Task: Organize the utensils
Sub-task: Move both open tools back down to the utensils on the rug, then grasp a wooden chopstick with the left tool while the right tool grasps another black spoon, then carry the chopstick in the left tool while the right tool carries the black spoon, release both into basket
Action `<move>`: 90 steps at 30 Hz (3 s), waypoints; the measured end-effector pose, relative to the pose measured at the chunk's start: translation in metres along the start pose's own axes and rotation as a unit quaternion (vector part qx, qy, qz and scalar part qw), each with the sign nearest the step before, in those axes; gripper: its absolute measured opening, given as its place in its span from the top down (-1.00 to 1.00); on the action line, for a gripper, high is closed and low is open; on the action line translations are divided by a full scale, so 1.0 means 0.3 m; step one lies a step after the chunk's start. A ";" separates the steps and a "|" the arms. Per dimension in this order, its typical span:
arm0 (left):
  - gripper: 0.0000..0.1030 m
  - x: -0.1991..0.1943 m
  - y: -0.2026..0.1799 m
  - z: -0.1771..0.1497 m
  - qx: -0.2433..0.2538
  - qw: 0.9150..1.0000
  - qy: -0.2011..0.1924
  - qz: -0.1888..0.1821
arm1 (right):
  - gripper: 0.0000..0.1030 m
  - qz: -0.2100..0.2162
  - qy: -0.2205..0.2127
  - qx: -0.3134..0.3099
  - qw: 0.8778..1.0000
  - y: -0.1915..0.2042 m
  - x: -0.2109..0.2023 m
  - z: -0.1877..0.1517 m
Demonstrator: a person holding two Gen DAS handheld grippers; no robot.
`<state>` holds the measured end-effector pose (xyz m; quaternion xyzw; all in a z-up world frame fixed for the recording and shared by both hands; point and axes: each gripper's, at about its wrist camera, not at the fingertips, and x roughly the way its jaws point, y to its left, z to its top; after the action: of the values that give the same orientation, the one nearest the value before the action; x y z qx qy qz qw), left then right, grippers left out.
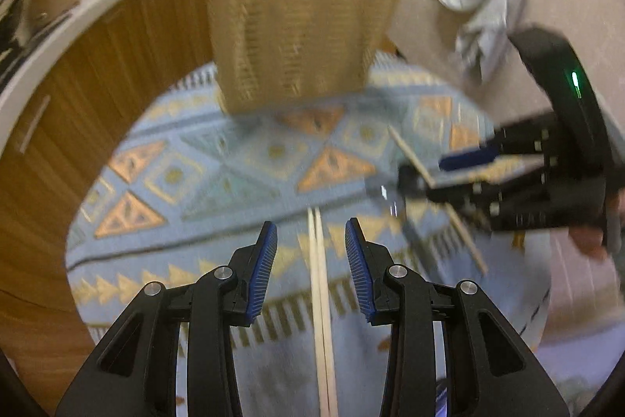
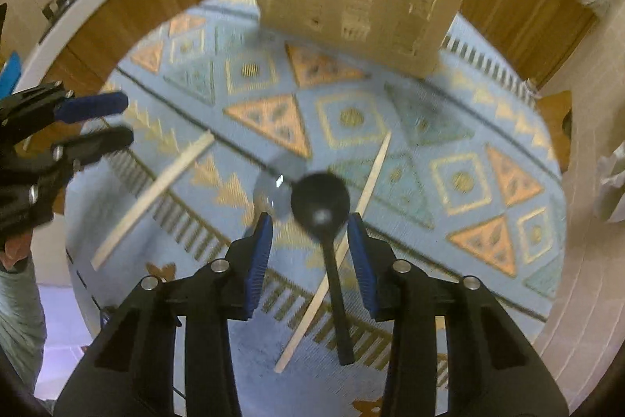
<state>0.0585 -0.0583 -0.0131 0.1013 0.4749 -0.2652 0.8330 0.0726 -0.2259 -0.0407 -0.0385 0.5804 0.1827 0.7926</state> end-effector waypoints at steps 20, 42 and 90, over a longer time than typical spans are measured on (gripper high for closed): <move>0.64 0.175 -0.078 -0.030 0.090 0.987 0.123 0.057 | 0.58 -0.011 0.035 -0.038 0.999 0.024 0.077 -0.002; 0.81 0.252 -0.148 0.055 0.095 0.980 0.154 0.077 | 0.91 -0.014 0.011 -0.055 0.998 0.072 0.065 -0.010; 0.82 -0.163 -0.039 0.639 -0.109 0.872 -0.470 0.083 | 0.91 -0.076 -0.479 0.075 0.871 -0.225 -0.381 0.378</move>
<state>0.1739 -0.1318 0.1305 -0.0877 0.0430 -0.1577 0.9826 0.1682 -0.2858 0.0925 0.0690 0.1367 0.0740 0.9854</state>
